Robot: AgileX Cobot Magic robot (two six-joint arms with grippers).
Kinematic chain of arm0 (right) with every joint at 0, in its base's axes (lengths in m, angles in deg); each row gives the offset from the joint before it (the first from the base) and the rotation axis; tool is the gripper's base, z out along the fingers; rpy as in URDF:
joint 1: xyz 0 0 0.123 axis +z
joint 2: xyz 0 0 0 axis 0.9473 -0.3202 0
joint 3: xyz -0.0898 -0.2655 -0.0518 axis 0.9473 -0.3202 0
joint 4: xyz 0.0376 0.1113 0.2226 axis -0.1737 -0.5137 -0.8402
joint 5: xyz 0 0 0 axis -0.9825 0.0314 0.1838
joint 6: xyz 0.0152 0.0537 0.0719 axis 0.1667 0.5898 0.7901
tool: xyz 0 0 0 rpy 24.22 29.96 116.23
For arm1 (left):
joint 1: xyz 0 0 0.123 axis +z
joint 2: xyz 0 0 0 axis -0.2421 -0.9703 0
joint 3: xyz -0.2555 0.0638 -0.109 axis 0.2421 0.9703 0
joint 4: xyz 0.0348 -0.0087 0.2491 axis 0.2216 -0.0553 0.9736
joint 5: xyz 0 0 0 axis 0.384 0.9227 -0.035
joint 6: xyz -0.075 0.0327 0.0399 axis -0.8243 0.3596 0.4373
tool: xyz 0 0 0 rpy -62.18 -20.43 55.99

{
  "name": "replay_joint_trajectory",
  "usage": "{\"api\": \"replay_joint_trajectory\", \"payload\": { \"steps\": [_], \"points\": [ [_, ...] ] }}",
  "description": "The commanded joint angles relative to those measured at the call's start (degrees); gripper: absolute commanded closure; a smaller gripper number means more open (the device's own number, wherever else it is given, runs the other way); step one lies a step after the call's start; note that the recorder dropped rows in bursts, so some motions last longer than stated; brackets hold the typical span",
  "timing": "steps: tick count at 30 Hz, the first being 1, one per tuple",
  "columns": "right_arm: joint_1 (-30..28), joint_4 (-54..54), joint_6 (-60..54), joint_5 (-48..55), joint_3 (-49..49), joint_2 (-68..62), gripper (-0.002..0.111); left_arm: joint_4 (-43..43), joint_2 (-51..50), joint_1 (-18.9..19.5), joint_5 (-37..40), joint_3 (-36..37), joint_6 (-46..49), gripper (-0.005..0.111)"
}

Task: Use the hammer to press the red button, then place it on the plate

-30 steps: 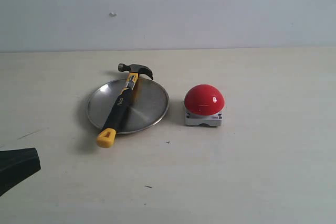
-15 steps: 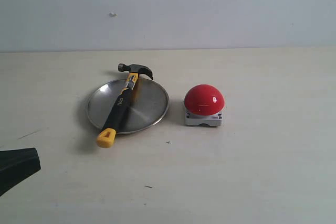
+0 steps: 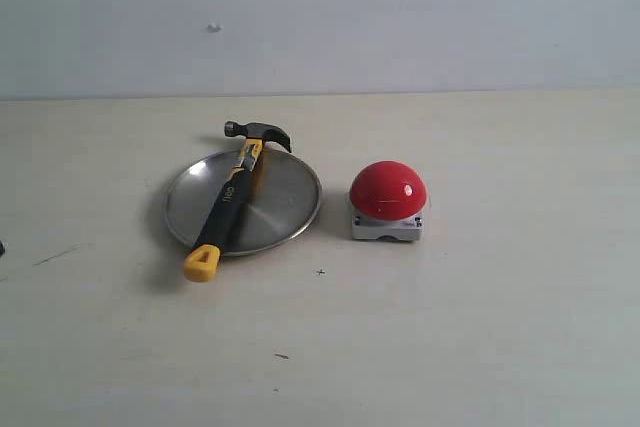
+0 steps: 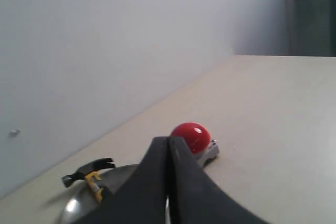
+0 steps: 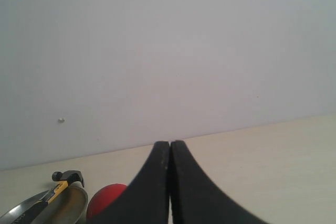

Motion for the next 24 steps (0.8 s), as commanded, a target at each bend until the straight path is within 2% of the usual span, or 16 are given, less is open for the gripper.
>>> {"api": "replay_joint_trajectory", "payload": {
  "steps": [1,5,10,21,24],
  "points": [
    [-0.36,-0.01,-0.52,-0.31,-0.23,0.31,0.108,-1.42,8.57,-1.93,-7.53,1.68,-2.61,0.107],
    [-0.36,-0.01,-0.52,-0.31,-0.23,0.31,0.108,-1.42,15.37,-3.97,-17.05,6.34,-2.75,0.107],
    [-0.36,-0.01,-0.52,-0.31,-0.23,0.31,0.108,-1.42,22.58,-6.91,-23.35,7.72,-2.75,0.107],
    [-0.36,-0.01,-0.52,-0.31,-0.23,0.31,0.108,-1.42,23.81,-6.89,-22.05,7.70,-0.97,0.107],
    [-0.36,-0.01,-0.52,-0.31,-0.23,0.31,0.108,-1.42,23.81,-6.89,-22.43,7.39,-6.32,0.107]
  ]
}}
